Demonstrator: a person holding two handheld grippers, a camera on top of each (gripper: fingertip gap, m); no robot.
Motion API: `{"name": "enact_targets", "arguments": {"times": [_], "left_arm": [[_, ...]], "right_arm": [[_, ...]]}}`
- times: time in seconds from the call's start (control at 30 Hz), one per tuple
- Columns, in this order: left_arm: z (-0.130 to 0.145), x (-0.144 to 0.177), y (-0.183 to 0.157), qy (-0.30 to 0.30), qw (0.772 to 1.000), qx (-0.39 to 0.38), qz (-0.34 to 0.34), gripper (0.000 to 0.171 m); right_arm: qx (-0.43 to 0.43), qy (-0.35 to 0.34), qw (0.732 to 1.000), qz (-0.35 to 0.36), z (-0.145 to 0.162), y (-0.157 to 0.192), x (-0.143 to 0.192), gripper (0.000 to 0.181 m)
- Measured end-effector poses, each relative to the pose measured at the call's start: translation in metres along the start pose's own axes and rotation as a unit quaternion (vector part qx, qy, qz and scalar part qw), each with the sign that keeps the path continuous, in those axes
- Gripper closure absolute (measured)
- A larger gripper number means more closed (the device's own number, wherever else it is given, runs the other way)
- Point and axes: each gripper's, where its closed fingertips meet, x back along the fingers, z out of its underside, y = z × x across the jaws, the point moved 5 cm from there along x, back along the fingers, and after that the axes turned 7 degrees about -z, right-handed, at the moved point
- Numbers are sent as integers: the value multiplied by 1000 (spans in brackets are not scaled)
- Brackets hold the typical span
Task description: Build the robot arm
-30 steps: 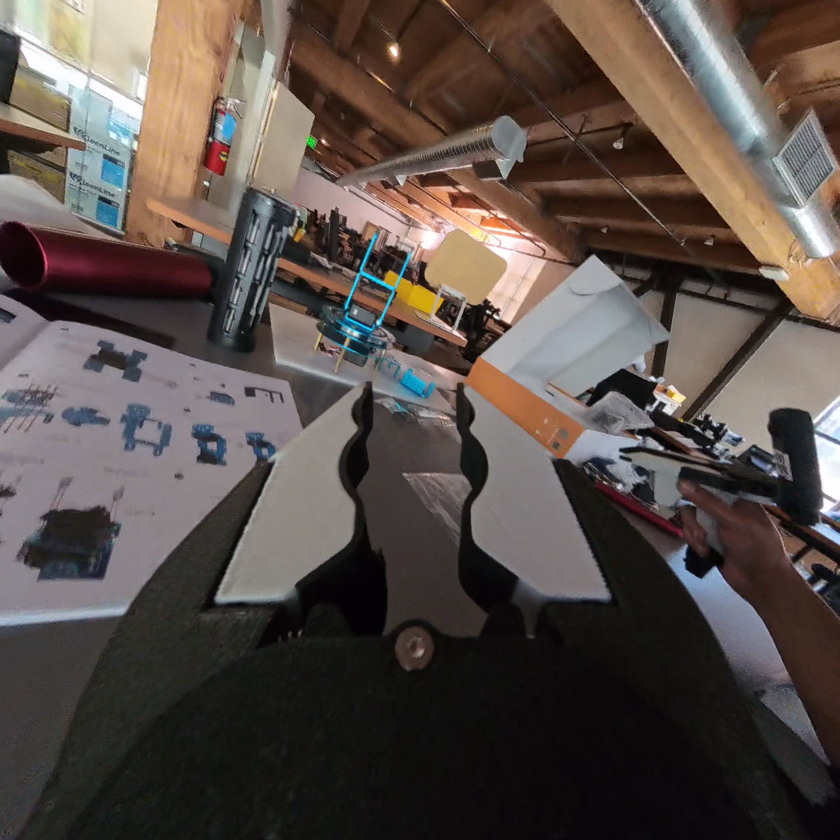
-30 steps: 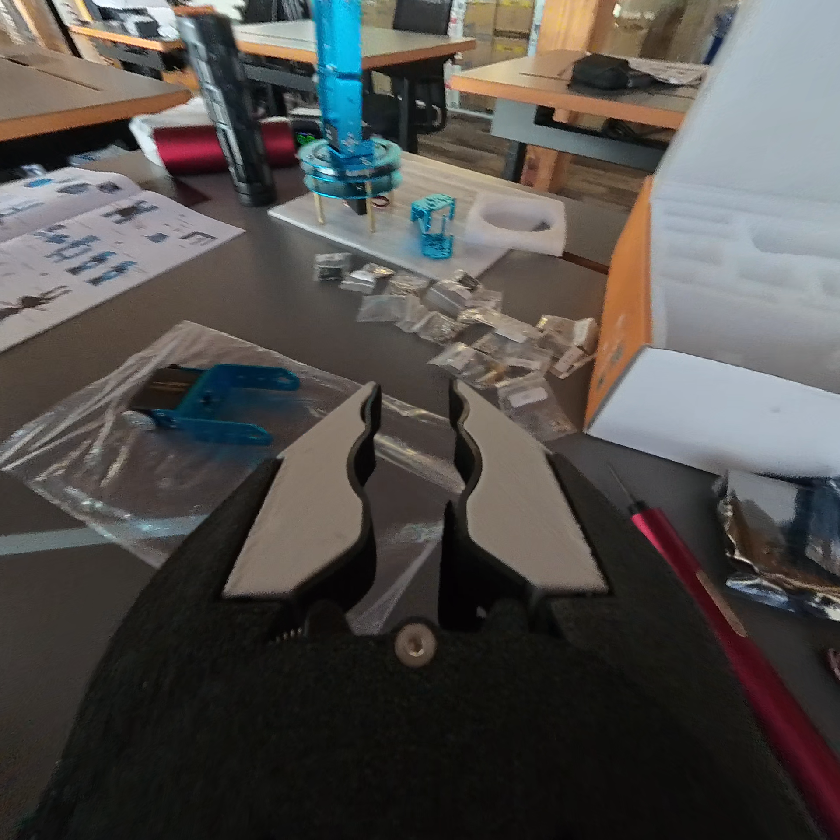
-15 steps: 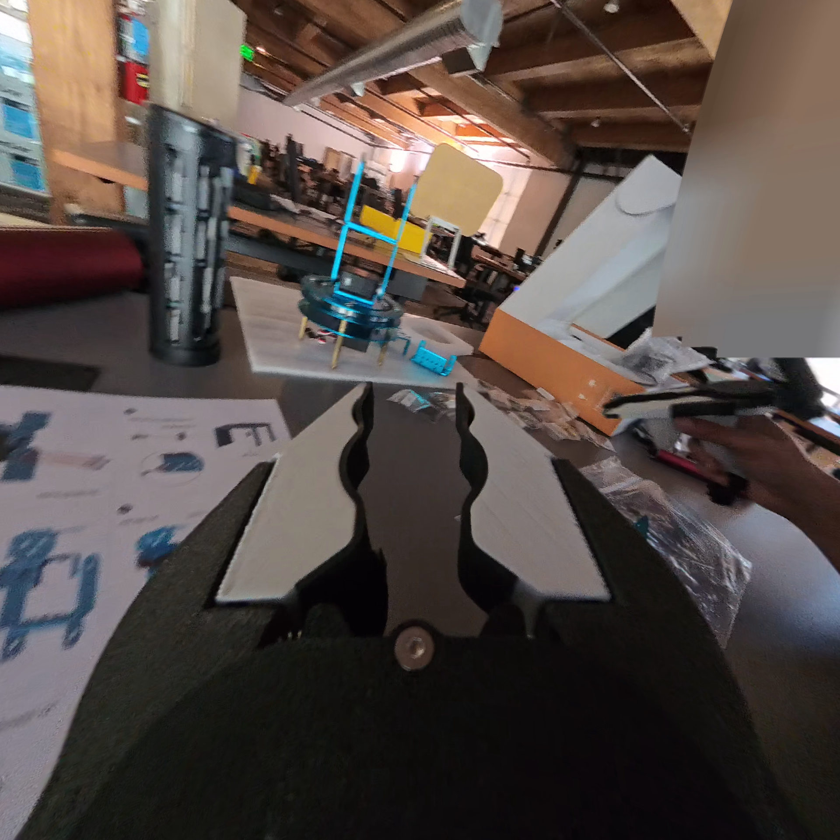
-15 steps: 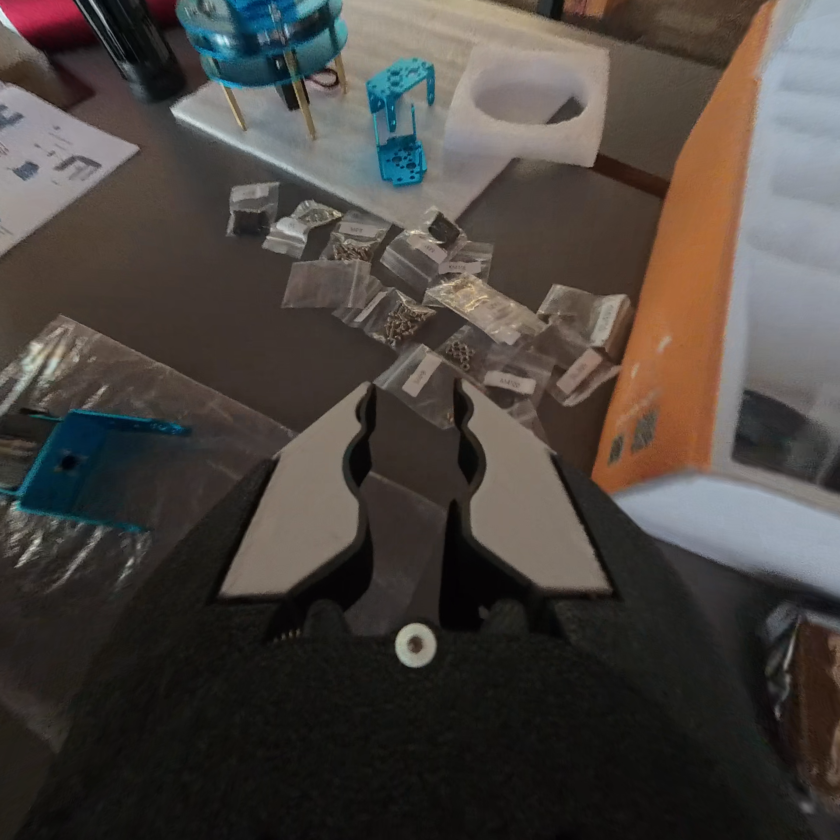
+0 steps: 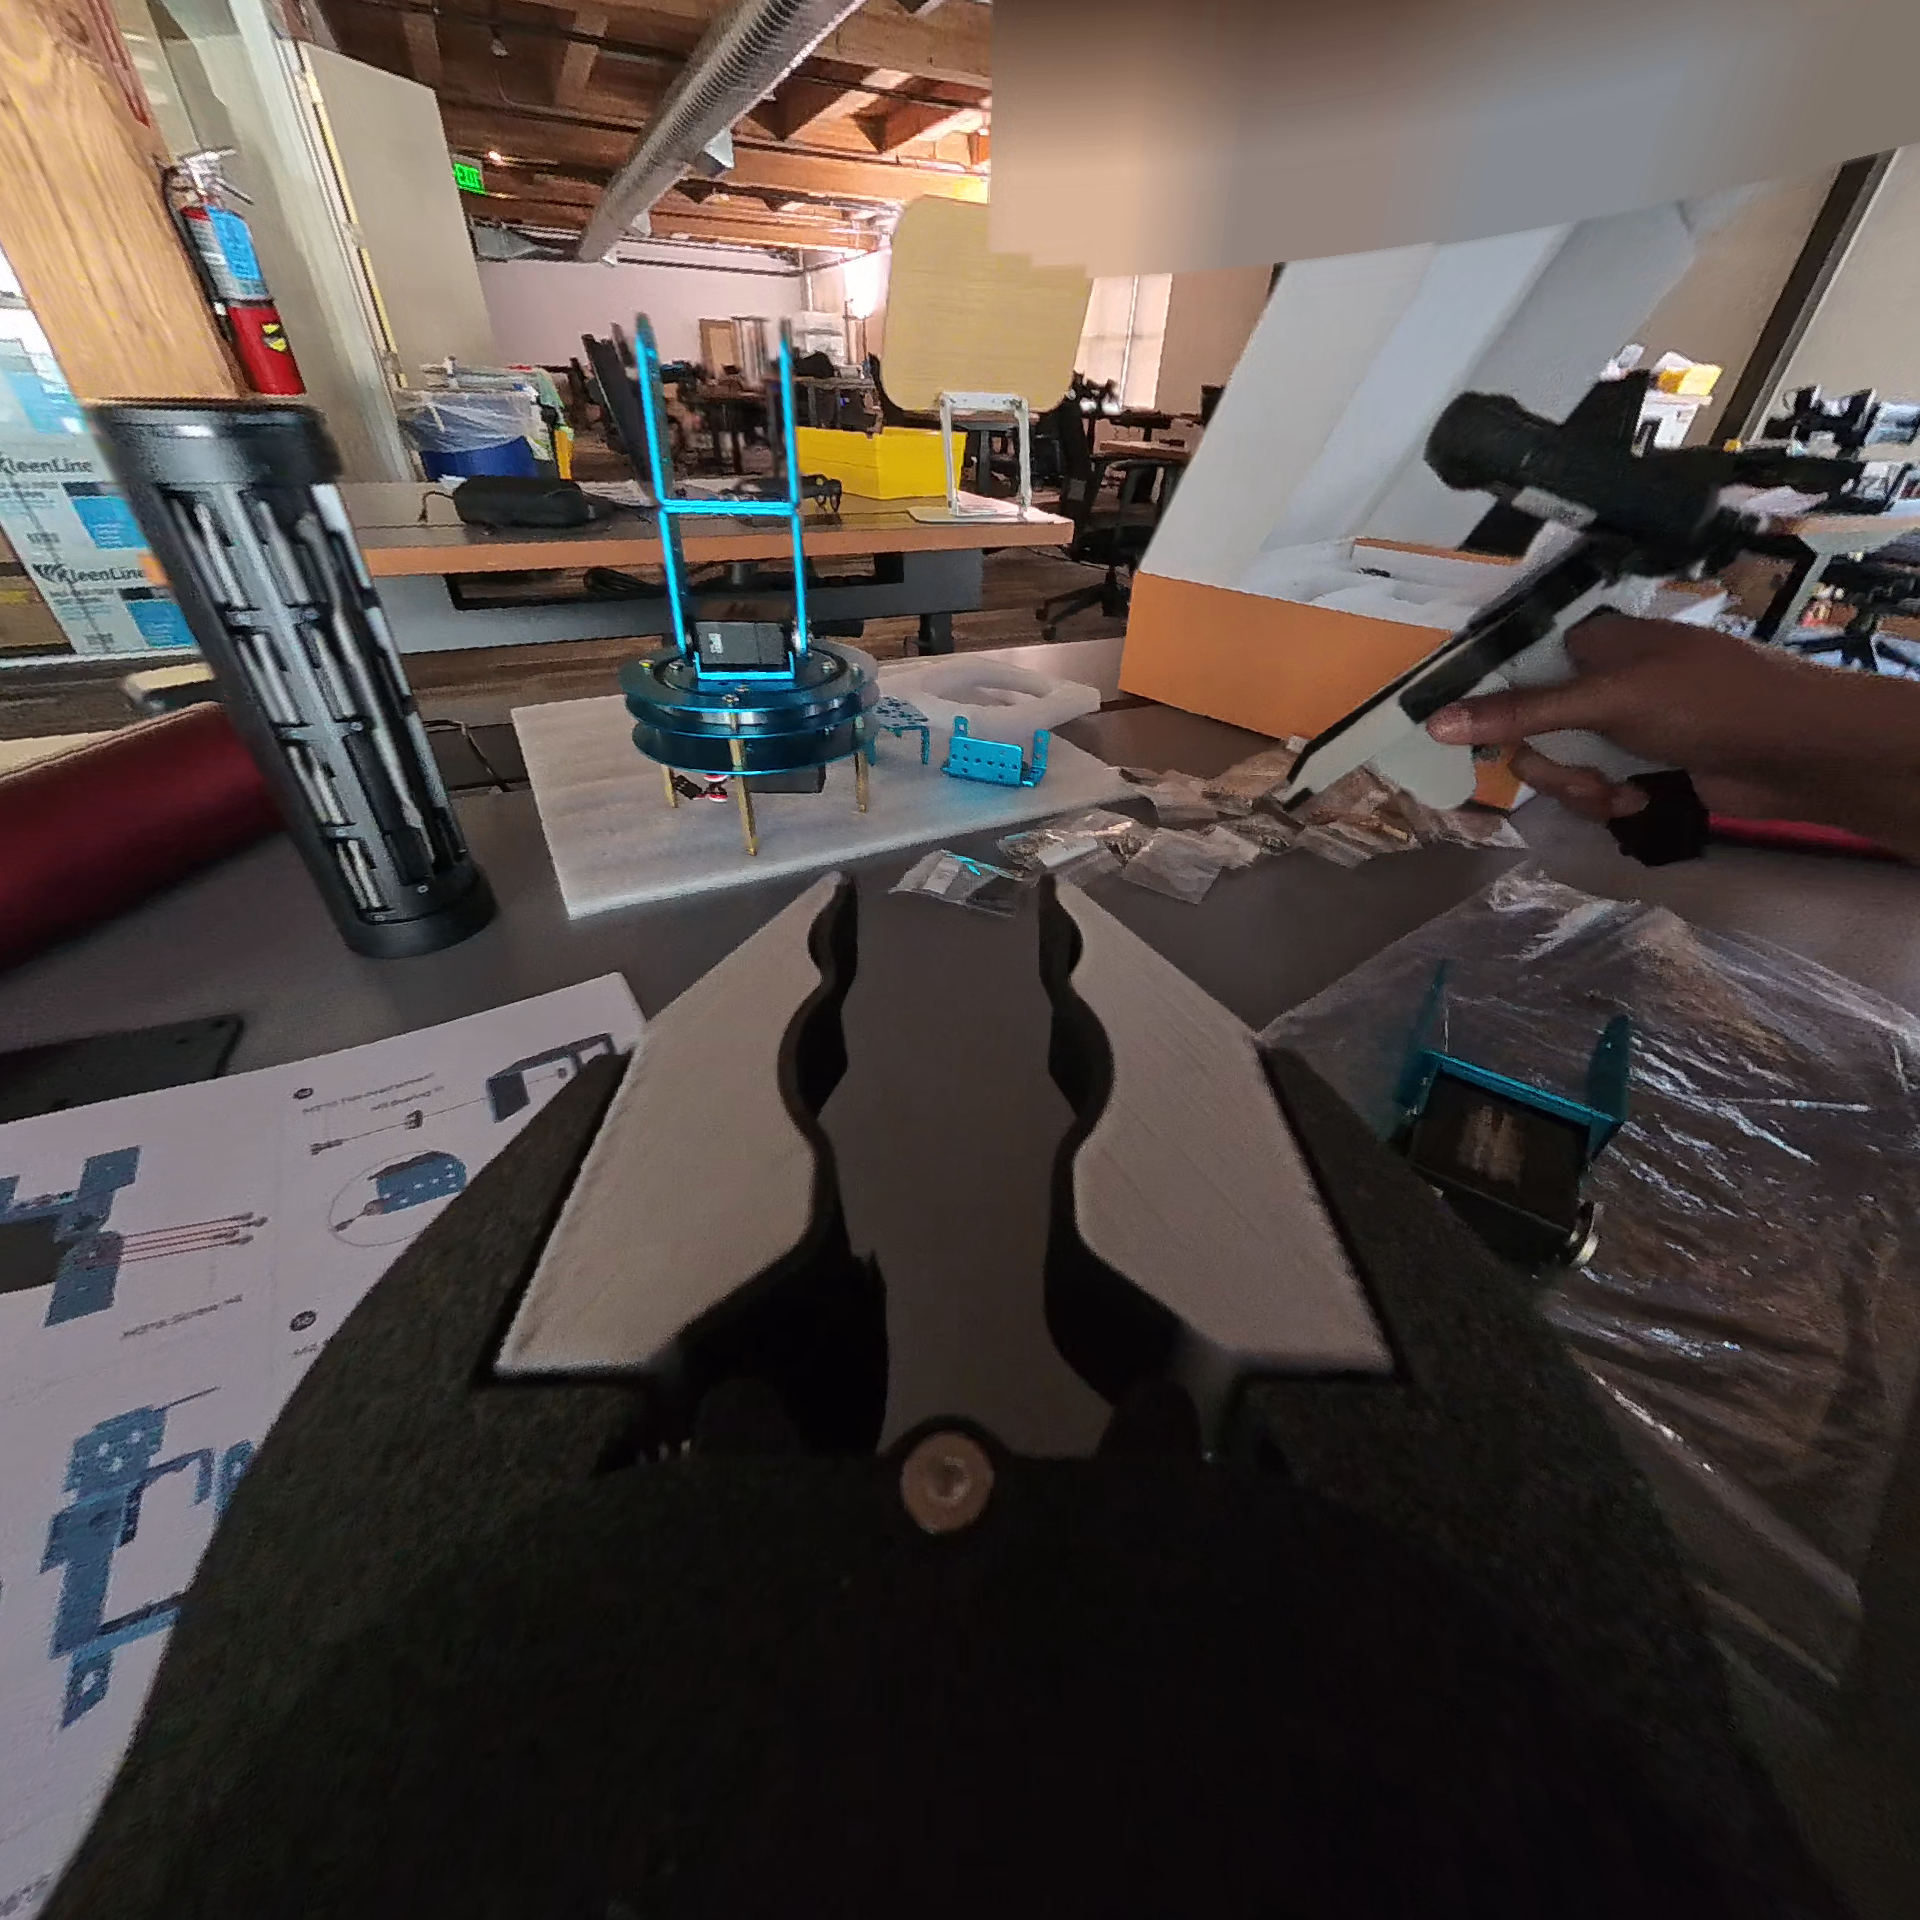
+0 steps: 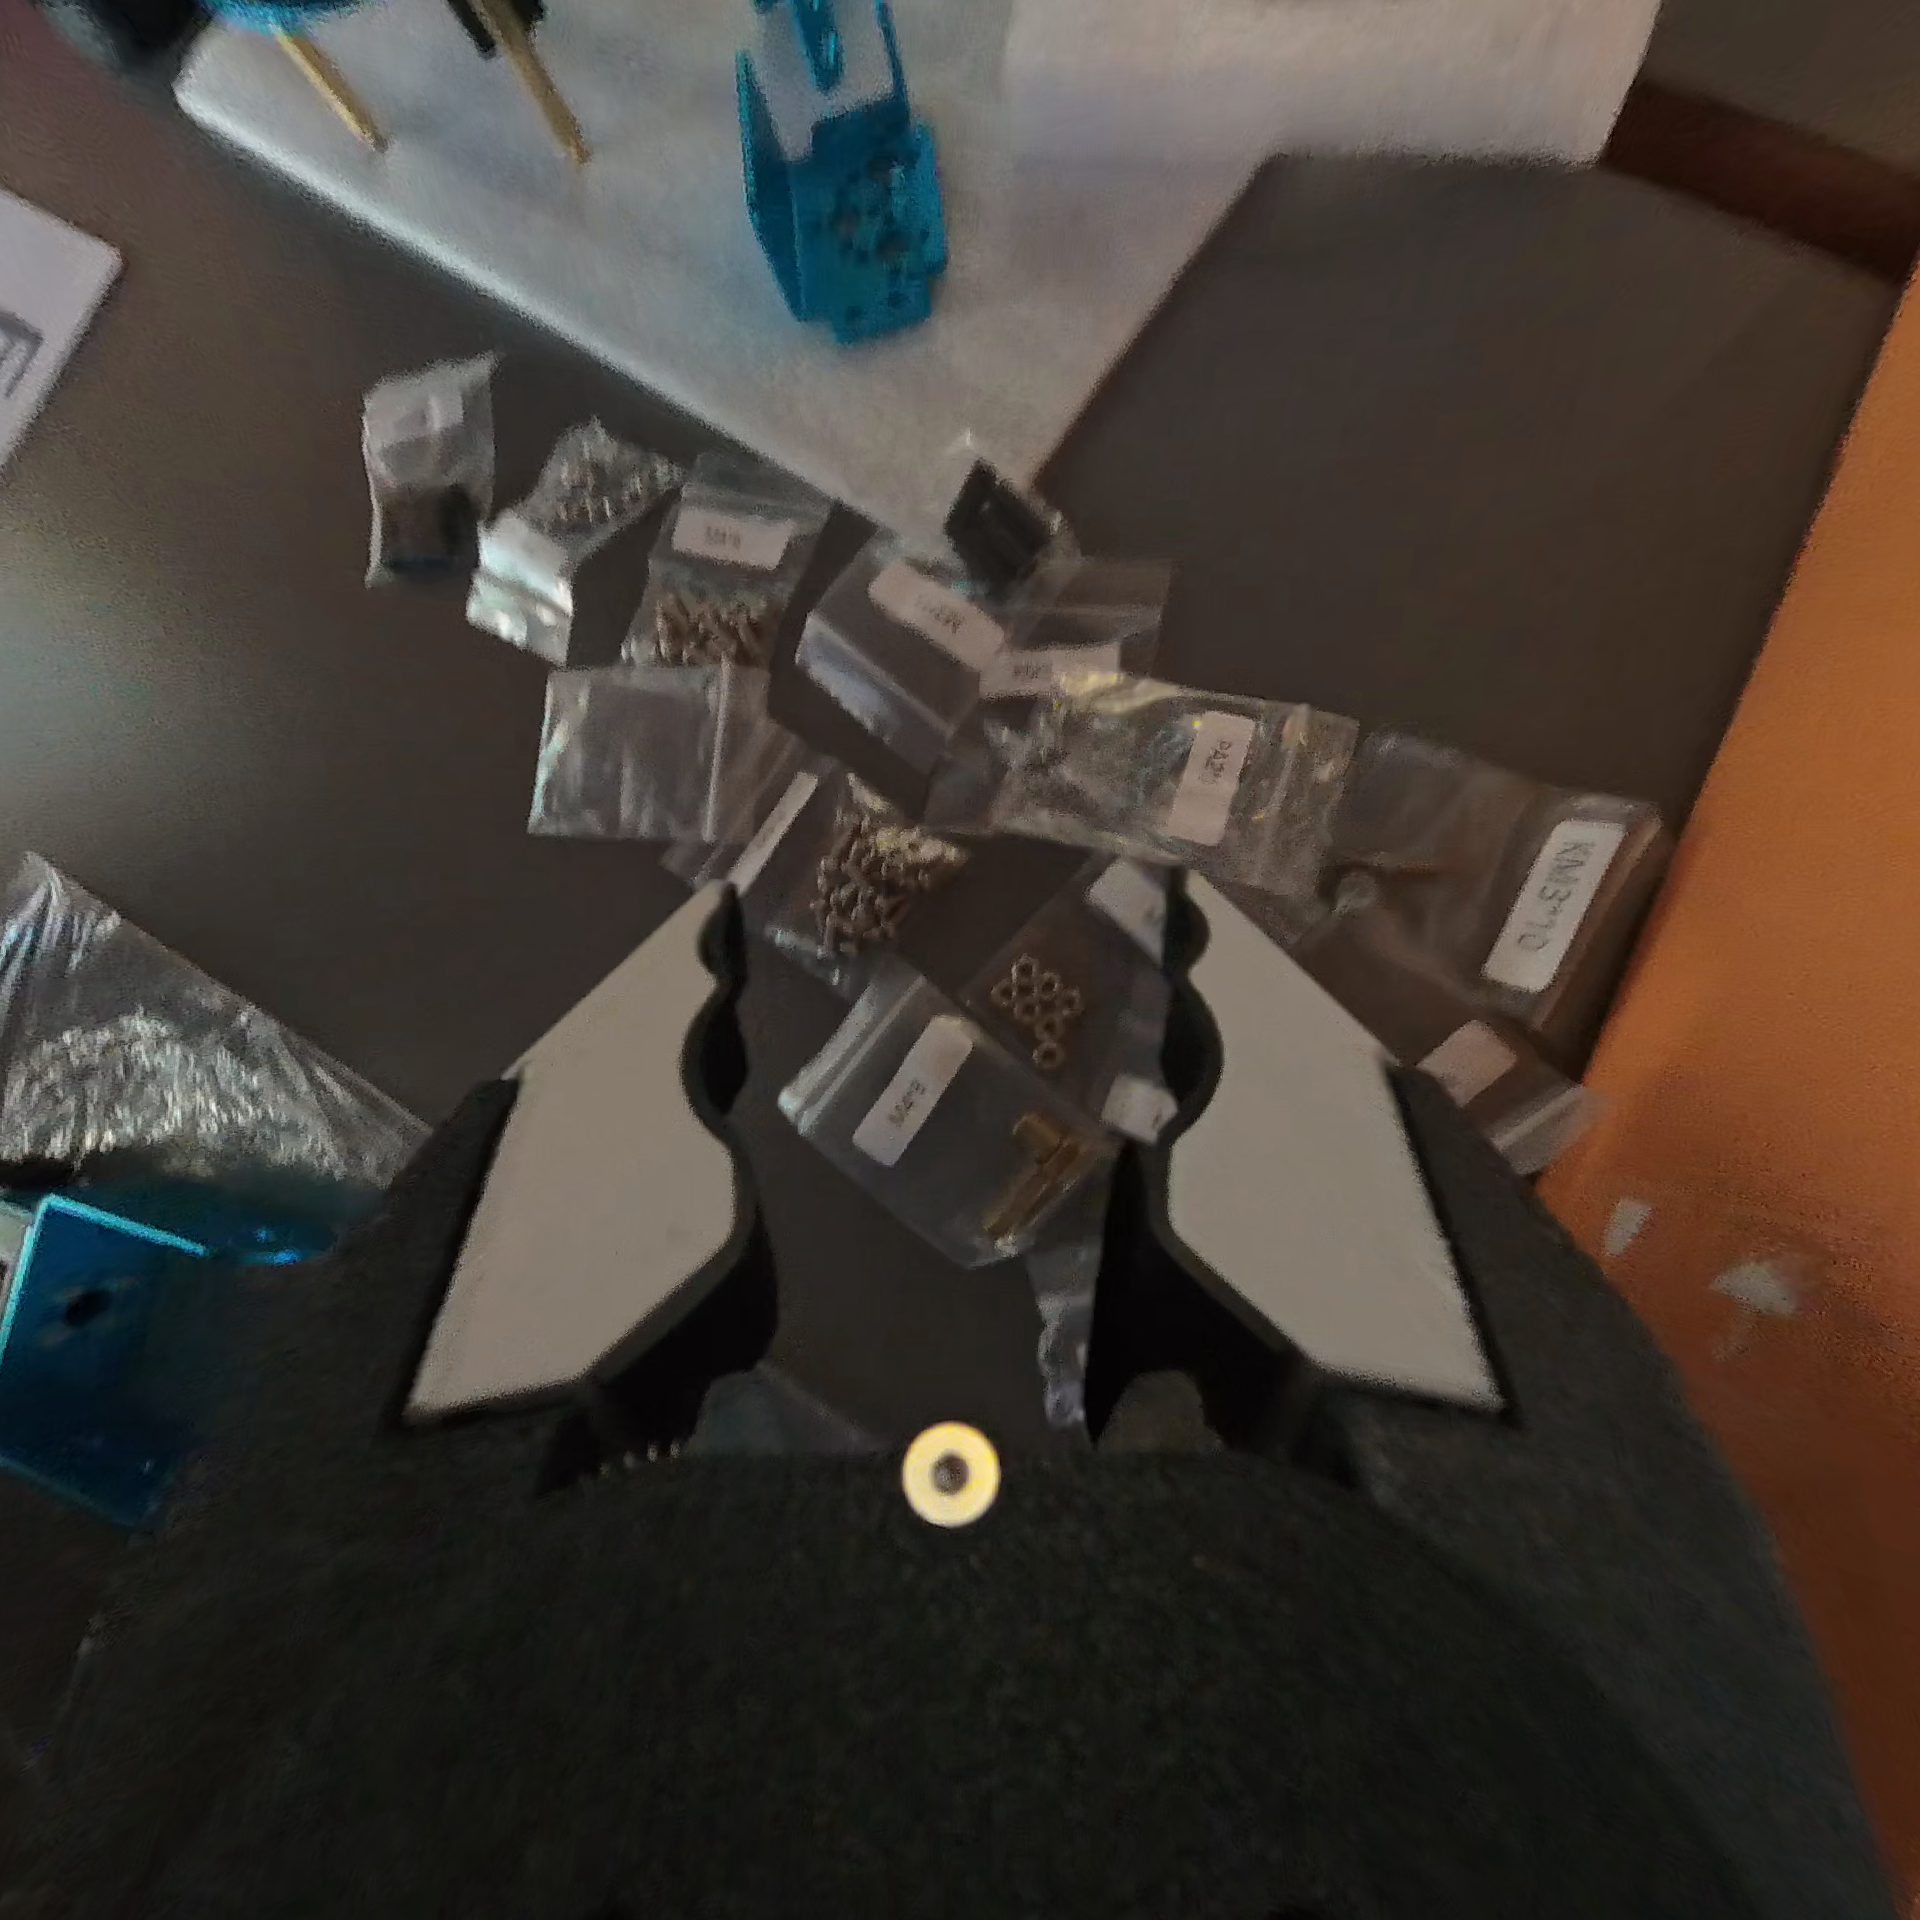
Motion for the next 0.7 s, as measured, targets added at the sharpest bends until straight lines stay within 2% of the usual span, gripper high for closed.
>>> {"name": "enact_targets", "arguments": {"times": [0.13,0.23,0.33,0.43,0.57,0.7], "left_arm": [[-4,5,9,-14,1000,24,-7,138],[-3,9,16,3,999,38,-30,138],[5,21,34,83,989,30,-116,138],[19,46,57,179,961,5,-208,138],[32,74,76,288,922,29,-259,137],[24,85,84,291,913,31,-285,132]], "right_arm": [[32,-70,997,5,-24,9,19,99],[32,-73,997,-7,-13,15,34,106],[28,-106,994,-14,9,26,52,117],[16,-144,989,-24,33,34,62,127],[14,-198,979,-39,40,33,73,139],[51,-218,974,-31,32,32,84,149]]}}
